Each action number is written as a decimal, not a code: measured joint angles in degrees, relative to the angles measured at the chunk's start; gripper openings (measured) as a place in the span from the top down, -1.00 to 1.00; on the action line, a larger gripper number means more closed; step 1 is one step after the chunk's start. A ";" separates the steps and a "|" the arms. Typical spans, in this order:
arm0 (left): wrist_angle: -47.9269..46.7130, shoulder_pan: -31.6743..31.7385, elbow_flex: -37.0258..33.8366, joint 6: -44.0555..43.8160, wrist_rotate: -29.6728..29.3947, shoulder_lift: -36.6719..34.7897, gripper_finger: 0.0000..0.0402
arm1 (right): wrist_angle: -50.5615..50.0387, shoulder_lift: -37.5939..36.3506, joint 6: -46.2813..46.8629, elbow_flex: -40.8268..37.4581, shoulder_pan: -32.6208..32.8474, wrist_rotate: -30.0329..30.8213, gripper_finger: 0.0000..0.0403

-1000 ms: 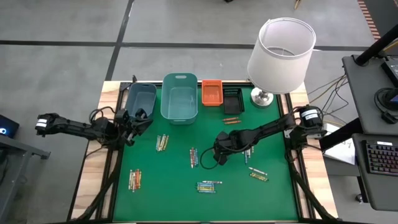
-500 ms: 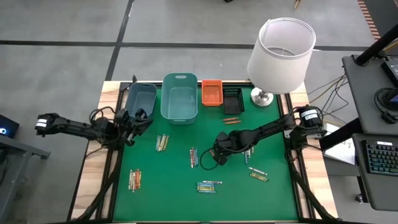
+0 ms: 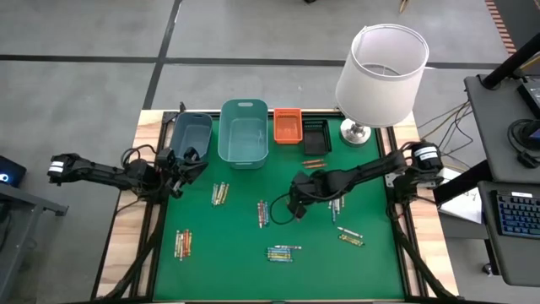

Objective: Sort crayons
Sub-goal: Put the blue crayon into the orange bin

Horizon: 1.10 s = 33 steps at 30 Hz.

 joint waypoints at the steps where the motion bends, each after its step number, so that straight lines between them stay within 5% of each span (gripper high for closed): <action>1: -0.02 0.00 0.00 0.01 0.00 0.00 1.00 | 0.05 -0.28 -0.78 0.55 -0.48 0.20 0.94; 17: -0.57 0.00 -0.01 0.36 0.00 1.04 1.00 | 1.34 0.02 -10.11 15.33 -16.78 3.58 0.94; 26: -0.46 0.00 0.00 4.13 -0.01 0.83 1.00 | 3.27 7.70 -14.63 24.31 -29.10 3.20 0.94; 33: 0.43 0.01 0.00 6.29 -0.09 -0.23 1.00 | 3.10 13.73 -14.77 25.88 -32.46 3.78 0.94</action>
